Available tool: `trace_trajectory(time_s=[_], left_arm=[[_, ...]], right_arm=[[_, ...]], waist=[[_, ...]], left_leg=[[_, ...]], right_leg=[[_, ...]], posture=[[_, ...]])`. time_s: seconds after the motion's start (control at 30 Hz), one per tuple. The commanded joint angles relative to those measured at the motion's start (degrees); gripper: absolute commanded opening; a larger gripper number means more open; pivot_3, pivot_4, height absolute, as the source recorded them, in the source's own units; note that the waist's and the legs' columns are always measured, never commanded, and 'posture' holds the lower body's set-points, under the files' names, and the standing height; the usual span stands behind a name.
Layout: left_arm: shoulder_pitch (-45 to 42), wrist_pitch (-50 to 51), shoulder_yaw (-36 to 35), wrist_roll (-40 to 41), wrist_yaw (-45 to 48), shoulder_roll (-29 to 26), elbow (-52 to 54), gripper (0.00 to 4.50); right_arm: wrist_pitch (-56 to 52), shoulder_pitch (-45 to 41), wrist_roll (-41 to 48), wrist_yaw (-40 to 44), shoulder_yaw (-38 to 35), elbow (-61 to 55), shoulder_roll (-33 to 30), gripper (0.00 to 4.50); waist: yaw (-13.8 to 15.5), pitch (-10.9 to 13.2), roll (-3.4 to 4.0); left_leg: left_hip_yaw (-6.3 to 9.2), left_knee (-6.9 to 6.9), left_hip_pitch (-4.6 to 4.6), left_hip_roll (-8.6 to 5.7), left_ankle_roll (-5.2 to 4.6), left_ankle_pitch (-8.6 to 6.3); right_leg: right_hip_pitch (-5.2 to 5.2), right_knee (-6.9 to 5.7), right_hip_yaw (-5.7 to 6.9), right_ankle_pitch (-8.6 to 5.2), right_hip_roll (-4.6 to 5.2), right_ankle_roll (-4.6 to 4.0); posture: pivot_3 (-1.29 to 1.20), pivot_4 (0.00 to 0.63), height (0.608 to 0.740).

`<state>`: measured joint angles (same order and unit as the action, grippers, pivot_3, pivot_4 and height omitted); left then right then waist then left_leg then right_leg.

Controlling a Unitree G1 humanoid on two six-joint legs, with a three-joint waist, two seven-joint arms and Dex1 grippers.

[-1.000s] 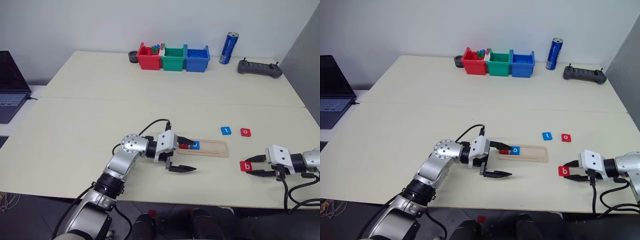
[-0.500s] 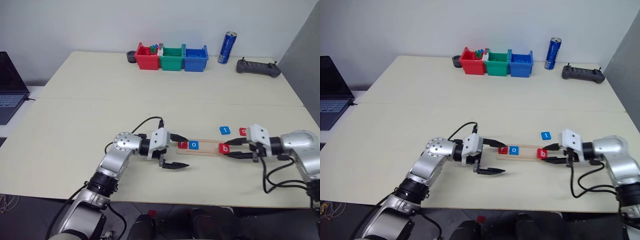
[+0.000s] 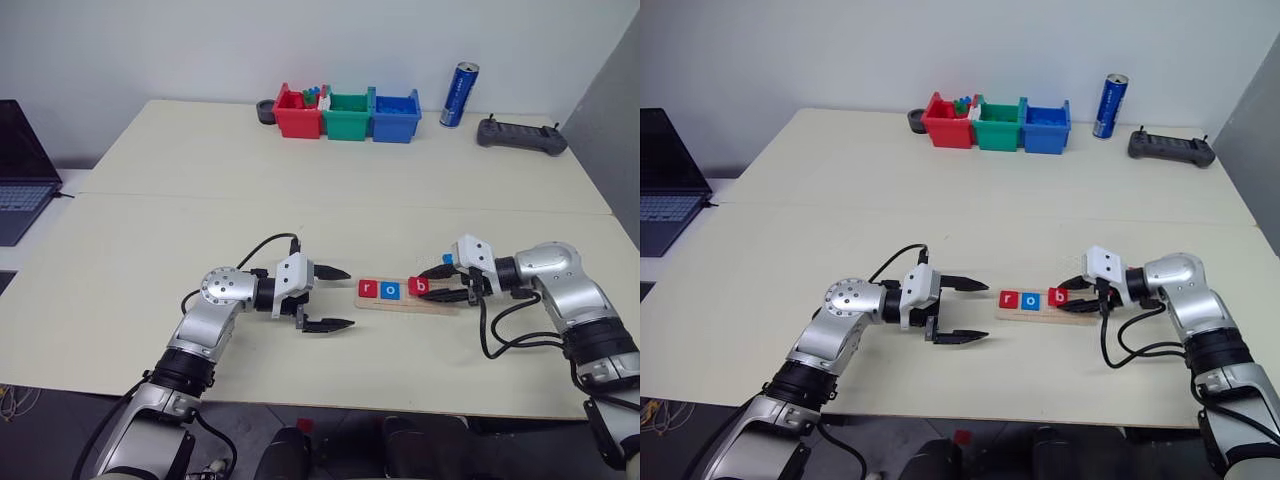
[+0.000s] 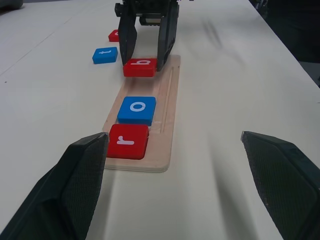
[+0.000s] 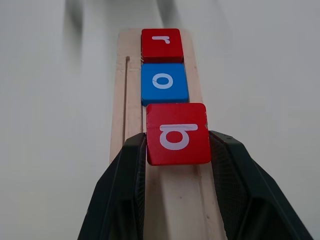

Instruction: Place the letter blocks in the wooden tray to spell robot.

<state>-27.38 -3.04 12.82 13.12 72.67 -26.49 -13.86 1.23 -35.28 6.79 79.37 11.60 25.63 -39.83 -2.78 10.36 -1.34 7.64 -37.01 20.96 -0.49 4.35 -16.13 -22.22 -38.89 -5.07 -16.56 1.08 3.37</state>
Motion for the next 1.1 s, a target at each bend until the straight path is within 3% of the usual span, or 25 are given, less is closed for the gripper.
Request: trace_trajectory(time_s=[0.03,0.47,0.73,0.77,1.1], left_arm=[[-0.48,-0.87,-0.99,0.55,-0.49,0.12,1.47,4.5],[-1.36,-0.83,-0.58,0.45,-0.26,0.27,1.29,4.5],[-1.75,-1.0,-0.43,0.21,-0.24,0.44,0.76,4.5],[-1.75,-1.01,-0.37,0.18,-0.27,0.52,0.78,4.5],[-2.85,-2.04,0.32,-0.06,0.46,1.81,-1.04,4.5]], right_arm=[[1.09,-1.86,-0.3,1.0,-0.06,0.15,0.04,1.46],[2.04,-3.13,-1.1,1.05,0.44,1.45,1.84,1.46],[0.73,-3.29,-0.35,0.56,-0.49,0.84,1.77,4.31],[0.47,-3.19,-0.13,0.43,-0.78,0.41,1.58,4.47],[-9.3,0.49,4.48,-3.03,-6.29,-10.79,-1.54,4.47]], waist=[[-0.14,0.0,0.0],[-0.48,0.0,0.0],[-0.48,0.0,0.0],[-0.48,0.0,0.0],[-0.33,0.01,0.02]], left_leg=[[0.0,0.0,0.0,0.0,0.0,0.0],[0.0,-0.01,-0.02,0.0,0.0,0.0],[0.0,-0.01,-0.02,0.01,0.0,0.0],[0.0,-0.01,-0.02,0.01,0.0,0.0],[0.02,-0.01,-0.01,0.0,0.0,0.0]], right_leg=[[0.0,0.0,0.0,0.0,0.0,0.0],[0.0,-0.05,-0.01,0.0,-0.01,0.0],[0.0,-0.05,0.0,0.0,-0.01,0.0],[0.0,-0.05,-0.01,0.0,-0.01,0.0],[0.0,-0.04,0.01,0.0,0.0,0.0]], posture=[[0.0,0.15,0.74],[0.0,0.15,0.74],[0.0,0.15,0.74],[0.0,0.15,0.74],[0.0,0.15,0.74]])
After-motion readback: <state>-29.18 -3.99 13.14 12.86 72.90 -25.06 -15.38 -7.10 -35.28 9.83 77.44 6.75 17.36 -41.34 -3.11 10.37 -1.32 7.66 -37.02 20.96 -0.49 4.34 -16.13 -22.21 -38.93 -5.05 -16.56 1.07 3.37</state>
